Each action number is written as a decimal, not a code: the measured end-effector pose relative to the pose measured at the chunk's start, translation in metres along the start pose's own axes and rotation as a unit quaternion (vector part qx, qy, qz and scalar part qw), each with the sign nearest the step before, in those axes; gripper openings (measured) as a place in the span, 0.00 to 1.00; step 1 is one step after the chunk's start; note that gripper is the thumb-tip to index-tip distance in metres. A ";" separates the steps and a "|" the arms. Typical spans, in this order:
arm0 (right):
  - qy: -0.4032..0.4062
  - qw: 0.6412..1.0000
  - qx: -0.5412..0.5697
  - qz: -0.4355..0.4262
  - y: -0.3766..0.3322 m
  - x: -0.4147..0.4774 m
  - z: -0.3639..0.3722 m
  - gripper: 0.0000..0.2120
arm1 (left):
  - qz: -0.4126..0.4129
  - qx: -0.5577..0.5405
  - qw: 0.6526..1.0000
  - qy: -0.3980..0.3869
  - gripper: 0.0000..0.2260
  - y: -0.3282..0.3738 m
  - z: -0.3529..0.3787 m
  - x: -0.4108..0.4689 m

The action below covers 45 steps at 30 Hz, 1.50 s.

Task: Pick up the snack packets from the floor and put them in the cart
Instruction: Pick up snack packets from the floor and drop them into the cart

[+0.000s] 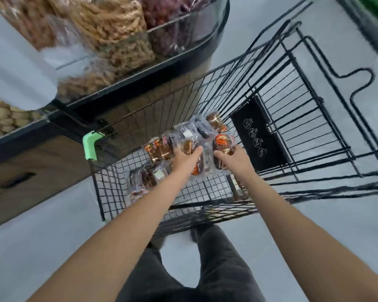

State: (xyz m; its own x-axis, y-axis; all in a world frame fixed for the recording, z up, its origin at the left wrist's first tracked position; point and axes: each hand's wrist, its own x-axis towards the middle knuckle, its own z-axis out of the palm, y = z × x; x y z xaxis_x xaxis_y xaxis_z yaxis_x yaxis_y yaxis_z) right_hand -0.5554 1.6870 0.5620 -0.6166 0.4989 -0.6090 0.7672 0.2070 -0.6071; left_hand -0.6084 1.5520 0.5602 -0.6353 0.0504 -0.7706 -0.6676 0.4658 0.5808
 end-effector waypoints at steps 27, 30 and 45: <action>-0.157 0.979 -0.090 -0.088 -0.011 0.143 0.018 0.18 | -0.063 -0.105 0.989 0.081 0.18 0.015 0.042 0.088; -0.187 0.969 -0.110 -0.122 -0.025 0.122 0.022 0.20 | -0.034 -0.103 0.991 0.084 0.18 0.015 0.027 0.071; -0.316 0.882 -0.155 -0.312 -0.117 -0.092 0.113 0.19 | 0.099 -0.200 0.946 0.237 0.23 -0.089 -0.152 -0.095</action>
State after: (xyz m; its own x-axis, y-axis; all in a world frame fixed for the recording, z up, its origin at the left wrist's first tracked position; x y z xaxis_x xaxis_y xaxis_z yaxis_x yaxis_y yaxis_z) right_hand -0.6089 1.5217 0.6312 -0.8363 -0.3434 -0.4275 0.1940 0.5438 -0.8165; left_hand -0.5471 1.3711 0.6216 -0.8021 -0.3447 -0.4876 -0.5512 0.1131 0.8267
